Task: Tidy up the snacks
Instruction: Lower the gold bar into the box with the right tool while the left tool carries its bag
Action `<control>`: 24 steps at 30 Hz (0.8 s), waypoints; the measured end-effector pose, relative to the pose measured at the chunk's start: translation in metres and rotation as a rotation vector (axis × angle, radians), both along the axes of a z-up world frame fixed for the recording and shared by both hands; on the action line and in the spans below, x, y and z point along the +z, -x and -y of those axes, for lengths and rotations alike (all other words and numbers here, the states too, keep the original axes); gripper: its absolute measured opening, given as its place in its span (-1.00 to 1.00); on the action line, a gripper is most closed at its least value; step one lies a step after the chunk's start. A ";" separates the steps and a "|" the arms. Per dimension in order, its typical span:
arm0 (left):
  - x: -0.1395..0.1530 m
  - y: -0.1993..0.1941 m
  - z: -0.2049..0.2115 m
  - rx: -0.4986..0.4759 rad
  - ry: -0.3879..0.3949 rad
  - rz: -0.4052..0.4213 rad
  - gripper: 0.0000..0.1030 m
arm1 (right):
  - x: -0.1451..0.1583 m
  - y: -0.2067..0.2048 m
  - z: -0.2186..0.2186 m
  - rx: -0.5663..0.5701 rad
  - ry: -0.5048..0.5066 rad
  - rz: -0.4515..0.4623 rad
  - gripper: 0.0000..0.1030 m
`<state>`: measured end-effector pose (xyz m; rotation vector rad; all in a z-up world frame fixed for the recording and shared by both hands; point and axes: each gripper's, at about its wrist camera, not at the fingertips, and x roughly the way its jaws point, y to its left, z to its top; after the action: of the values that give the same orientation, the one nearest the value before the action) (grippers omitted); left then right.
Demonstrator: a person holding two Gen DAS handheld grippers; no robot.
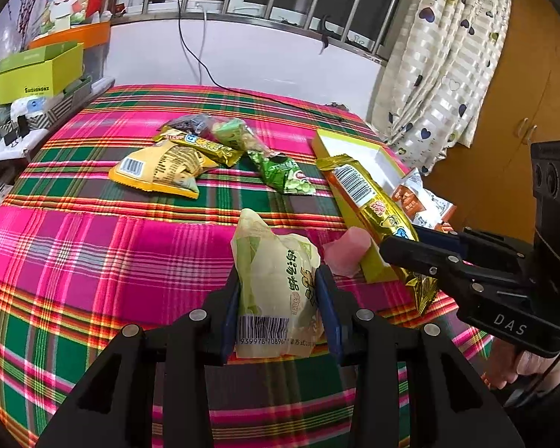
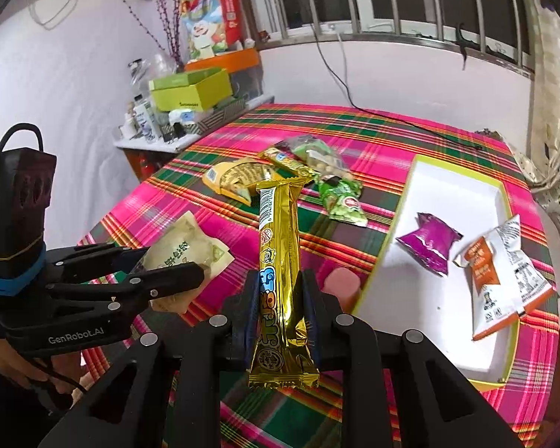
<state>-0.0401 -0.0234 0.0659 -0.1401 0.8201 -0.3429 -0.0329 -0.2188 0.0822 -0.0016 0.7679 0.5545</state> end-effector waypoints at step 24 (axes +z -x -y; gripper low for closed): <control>0.014 -0.013 0.034 -0.066 -0.006 0.028 -0.24 | -0.006 -0.006 0.096 -0.233 -0.048 -0.009 -0.62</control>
<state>-0.0274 -0.0570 0.0803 -0.1029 0.7993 -0.4042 -0.0273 -0.3149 0.0758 0.1334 0.7514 0.3511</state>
